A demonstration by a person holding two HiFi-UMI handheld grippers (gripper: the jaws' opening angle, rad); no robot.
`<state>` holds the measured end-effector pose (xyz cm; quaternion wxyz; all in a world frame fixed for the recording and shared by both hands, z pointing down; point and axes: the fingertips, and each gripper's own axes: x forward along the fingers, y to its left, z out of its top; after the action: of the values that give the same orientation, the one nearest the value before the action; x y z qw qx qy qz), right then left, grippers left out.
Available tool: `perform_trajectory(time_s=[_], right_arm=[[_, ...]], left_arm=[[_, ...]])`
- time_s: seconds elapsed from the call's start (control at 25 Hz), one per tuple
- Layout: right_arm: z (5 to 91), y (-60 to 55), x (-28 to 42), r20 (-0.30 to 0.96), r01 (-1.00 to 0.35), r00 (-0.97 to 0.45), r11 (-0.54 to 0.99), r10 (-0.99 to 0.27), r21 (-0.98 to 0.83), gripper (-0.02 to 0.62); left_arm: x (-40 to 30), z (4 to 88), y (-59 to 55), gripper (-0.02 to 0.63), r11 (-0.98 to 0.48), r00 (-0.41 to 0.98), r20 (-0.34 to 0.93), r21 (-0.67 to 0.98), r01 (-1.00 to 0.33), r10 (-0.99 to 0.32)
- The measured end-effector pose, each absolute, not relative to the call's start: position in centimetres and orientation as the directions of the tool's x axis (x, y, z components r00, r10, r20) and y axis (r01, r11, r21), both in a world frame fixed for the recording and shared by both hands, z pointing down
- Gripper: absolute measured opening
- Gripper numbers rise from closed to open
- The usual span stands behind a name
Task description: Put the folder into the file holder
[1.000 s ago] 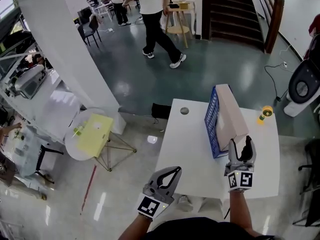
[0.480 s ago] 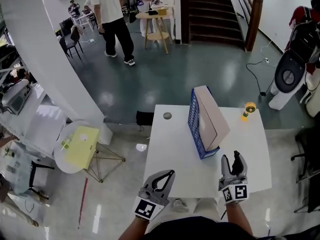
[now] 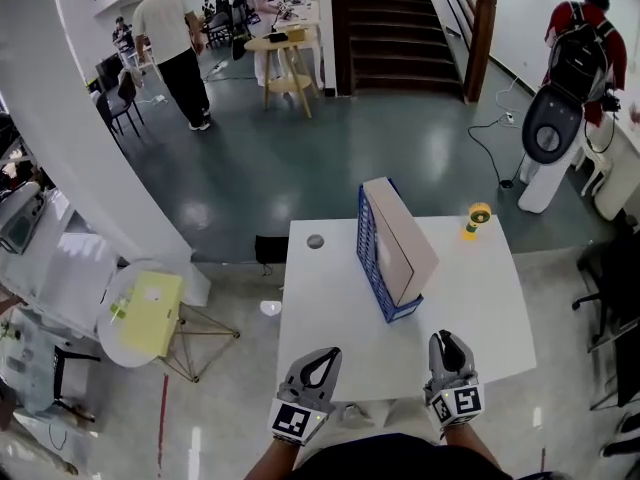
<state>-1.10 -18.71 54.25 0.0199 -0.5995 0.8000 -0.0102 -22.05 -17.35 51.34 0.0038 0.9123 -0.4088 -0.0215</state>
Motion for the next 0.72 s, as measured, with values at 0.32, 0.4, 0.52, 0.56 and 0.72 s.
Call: perform_trajectory(time_s=[0.32, 0.4, 0.52, 0.56, 0.72], right_arm=[[56.7, -16.4, -2.9, 0.055, -0.944, -0.328, 0.325, -0.943, -0.057, 0.041], [56.4, -16.3, -3.2, 0.059, -0.944, -0.329, 0.326, -0.942, -0.059, 0.032], [56.1, -16.4, -3.5, 0.06, -0.944, -0.33, 0.327, -0.942, -0.052, 0.032], [56.2, -16.5, -3.5, 0.061, -0.943, -0.33, 0.328, -0.942, -0.051, 0.032], [56.3, -16.6, -3.5, 0.071, -0.944, -0.328, 0.325, -0.942, -0.048, 0.032]], left_arm=[[-22.4, 52.1, -17.2, -0.002, -0.658, 0.657, -0.025, 0.032, -0.753, -0.753], [-22.4, 52.2, -17.1, -0.002, -0.658, 0.658, -0.022, 0.034, -0.752, -0.753], [-22.4, 52.4, -17.1, -0.002, -0.662, 0.661, -0.017, 0.033, -0.749, -0.75], [-22.4, 52.5, -17.0, -0.002, -0.662, 0.662, -0.016, 0.034, -0.748, -0.749], [-22.4, 52.5, -17.0, -0.002, -0.662, 0.662, -0.015, 0.037, -0.748, -0.749]])
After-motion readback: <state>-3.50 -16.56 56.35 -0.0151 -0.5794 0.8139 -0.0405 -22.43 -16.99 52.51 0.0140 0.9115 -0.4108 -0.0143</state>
